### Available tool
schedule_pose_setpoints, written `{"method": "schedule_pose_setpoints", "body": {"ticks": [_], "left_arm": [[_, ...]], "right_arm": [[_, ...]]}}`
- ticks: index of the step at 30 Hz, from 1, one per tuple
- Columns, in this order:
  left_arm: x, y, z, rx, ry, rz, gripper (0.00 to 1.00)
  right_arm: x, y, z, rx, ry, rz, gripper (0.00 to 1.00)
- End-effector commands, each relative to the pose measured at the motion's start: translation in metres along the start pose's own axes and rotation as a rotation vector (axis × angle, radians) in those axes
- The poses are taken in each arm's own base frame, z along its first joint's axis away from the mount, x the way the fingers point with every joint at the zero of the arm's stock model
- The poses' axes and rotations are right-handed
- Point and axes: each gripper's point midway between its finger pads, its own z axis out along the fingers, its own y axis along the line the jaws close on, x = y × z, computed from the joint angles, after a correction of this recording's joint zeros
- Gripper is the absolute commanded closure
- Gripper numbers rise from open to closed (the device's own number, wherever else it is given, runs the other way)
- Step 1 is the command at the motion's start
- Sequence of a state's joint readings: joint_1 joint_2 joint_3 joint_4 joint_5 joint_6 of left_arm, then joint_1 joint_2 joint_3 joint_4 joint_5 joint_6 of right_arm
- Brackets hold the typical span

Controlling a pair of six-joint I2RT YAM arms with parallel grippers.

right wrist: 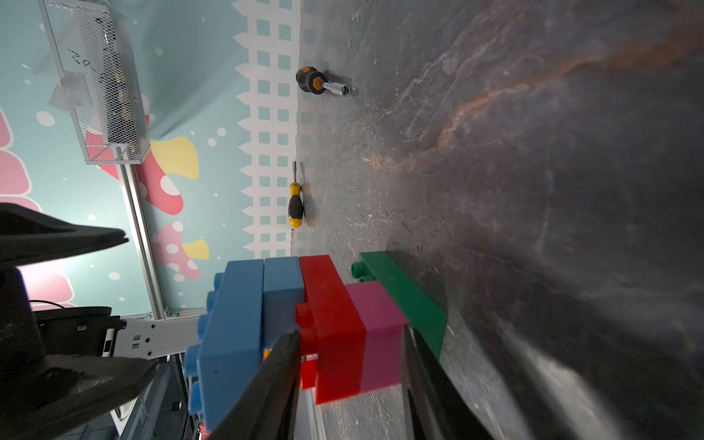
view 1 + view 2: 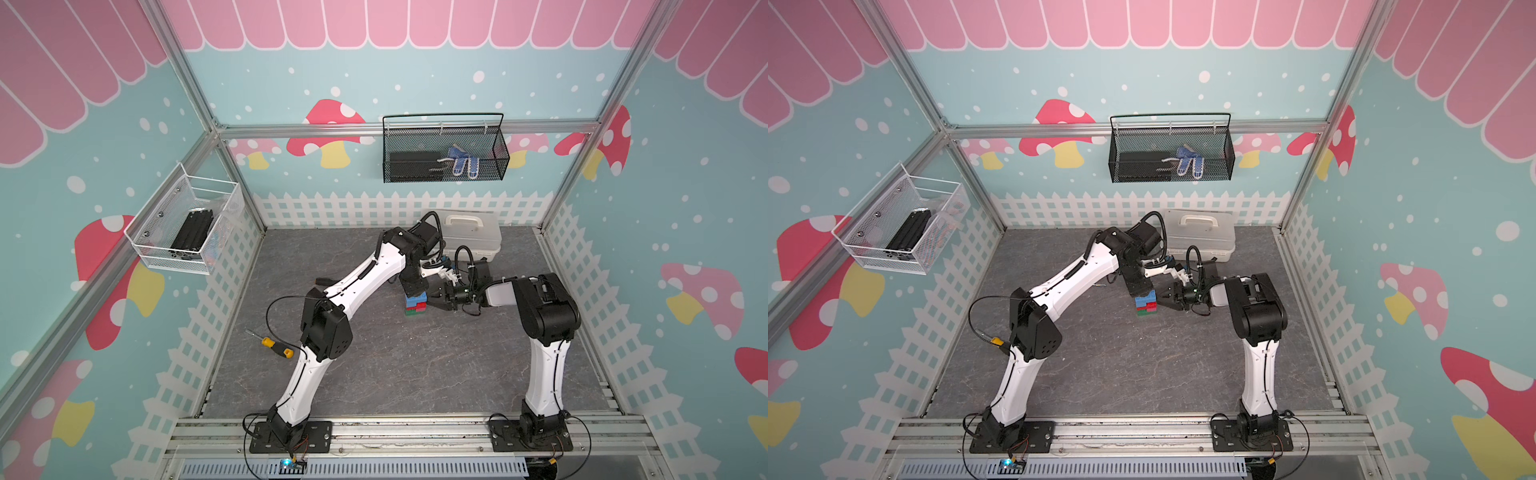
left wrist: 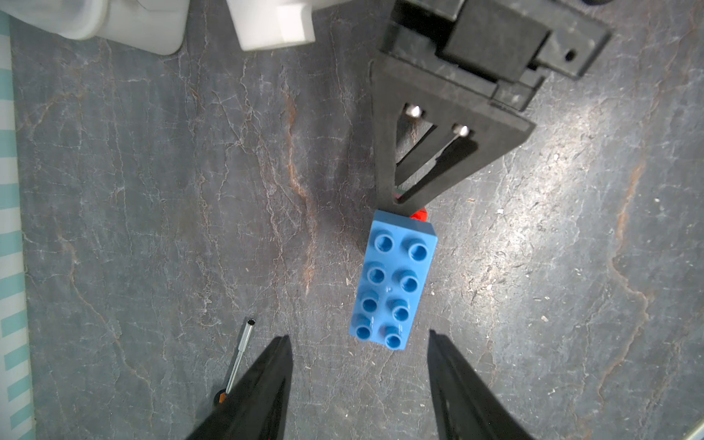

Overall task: Assemble the number 5 with lego
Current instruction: Adjust the lego brick at the center of the board.

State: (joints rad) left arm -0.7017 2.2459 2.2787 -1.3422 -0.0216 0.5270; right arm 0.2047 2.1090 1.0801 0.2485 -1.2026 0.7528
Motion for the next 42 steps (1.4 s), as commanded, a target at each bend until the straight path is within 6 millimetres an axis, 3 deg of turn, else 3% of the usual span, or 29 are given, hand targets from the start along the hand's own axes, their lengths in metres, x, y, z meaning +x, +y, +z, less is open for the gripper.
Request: {"method": "schedule_pose_setpoints", "body": {"ticks": [1, 11, 14, 19, 25, 29, 32, 38, 42], "left_arm": [[-0.002, 0.005, -0.028, -0.013, -0.056, -0.014, 0.40], [0.001, 0.008, -0.034, -0.017, -0.064, -0.025, 0.40], [0.002, 0.008, -0.034, -0.017, -0.063, -0.025, 0.40], [0.002, 0.009, -0.037, -0.019, -0.069, -0.027, 0.40], [0.003, 0.009, -0.037, -0.017, -0.066, -0.030, 0.40], [0.004, 0.010, -0.039, -0.021, -0.068, -0.034, 0.40], [0.005, 0.010, -0.040, -0.020, -0.069, -0.034, 0.40], [0.006, 0.009, -0.038, -0.012, -0.066, -0.040, 0.40], [0.006, 0.009, -0.038, -0.012, -0.066, -0.040, 0.40]], "right_arm": [[-0.001, 0.005, -0.002, 0.026, -0.004, -0.008, 0.55], [-0.004, 0.013, -0.003, 0.017, -0.008, -0.025, 0.55], [-0.004, 0.015, -0.004, 0.014, -0.009, -0.023, 0.66], [-0.004, 0.017, -0.004, 0.014, -0.011, -0.023, 0.70], [-0.004, 0.019, -0.006, 0.017, -0.016, -0.031, 0.62], [-0.005, 0.017, -0.007, 0.022, -0.022, -0.025, 0.63], [-0.005, 0.018, -0.008, 0.023, -0.024, -0.026, 0.70], [-0.006, 0.020, -0.011, 0.022, -0.031, -0.031, 0.70], [-0.008, 0.022, -0.014, 0.026, -0.042, -0.035, 0.64]]}}
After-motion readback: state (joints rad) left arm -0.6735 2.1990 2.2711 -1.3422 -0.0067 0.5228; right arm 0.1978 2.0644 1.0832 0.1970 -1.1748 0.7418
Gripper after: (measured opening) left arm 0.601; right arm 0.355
